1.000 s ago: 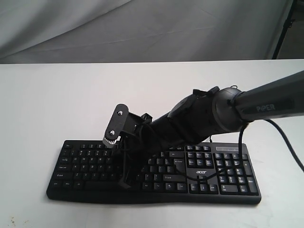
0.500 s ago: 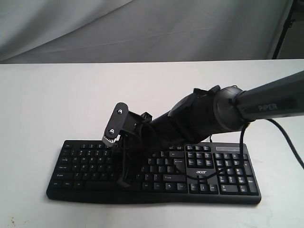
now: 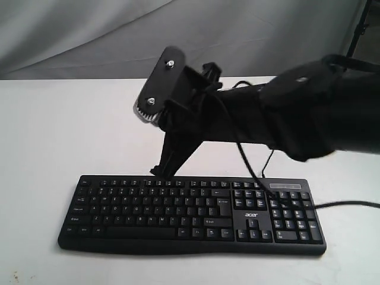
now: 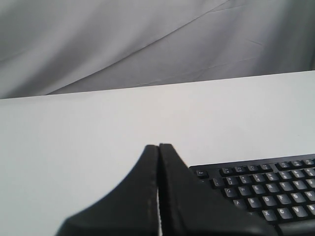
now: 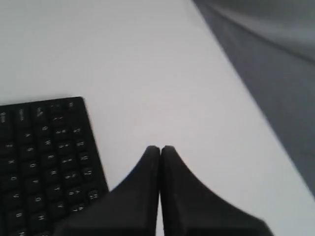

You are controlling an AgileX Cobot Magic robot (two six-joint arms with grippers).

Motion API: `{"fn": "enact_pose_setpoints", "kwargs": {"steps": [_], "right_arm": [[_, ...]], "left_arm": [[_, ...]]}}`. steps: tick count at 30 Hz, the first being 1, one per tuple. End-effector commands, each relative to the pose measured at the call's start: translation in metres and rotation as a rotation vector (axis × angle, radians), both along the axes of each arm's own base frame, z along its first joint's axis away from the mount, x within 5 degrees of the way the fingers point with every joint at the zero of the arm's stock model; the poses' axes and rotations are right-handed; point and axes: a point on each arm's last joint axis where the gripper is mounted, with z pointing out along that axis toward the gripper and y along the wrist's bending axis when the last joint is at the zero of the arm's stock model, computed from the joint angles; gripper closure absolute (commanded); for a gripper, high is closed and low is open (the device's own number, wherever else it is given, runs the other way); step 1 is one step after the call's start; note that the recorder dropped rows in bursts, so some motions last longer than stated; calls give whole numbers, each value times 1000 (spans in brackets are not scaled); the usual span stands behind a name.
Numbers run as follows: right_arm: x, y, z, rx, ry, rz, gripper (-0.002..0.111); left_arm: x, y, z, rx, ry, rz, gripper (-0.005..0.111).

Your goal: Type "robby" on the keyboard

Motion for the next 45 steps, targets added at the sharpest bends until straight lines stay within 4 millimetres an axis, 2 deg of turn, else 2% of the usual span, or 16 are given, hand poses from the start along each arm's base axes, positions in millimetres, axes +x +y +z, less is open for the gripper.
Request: {"fn": "enact_pose_setpoints", "kwargs": {"steps": [1,2,4,6,8,10,13,19,24,34,37,41,45], "right_arm": [[-60,-33,53,104,-171,-111,108],[-84,-44,70,196,-171,-96,108],[-116,-67,90,315,-191,-101,108],[-135,-98,105,412,-261,-191,108],[-147,-135,117,510,-325,-312,108],[-153,-160,121,613,-275,-405,108],[-163,-192,121,767,-93,-525,108],[-181,-237,130,949,-114,-539,108],[-192,-262,133,1053,-127,-528,108],[-204,-290,134,1161,-151,-514,108],[-208,-299,127,1178,-176,-555,108],[-216,-303,110,1134,-293,-732,108],[-219,-291,89,1053,-391,-803,108]], "left_arm": [[0,0,-1,1,-5,-6,107],[0,0,-1,1,-5,-6,107],[0,0,-1,1,-5,-6,107],[0,0,-1,1,-5,-6,107],[0,0,-1,1,-5,-6,107],[0,0,-1,1,-5,-6,107],[0,0,-1,1,-5,-6,107],[0,0,-1,1,-5,-6,107],[0,0,-1,1,-5,-6,107],[0,0,-1,1,-5,-6,107],[0,0,-1,1,-5,-6,107],[0,0,-1,1,-5,-6,107],[0,0,-1,1,-5,-6,107]]}}
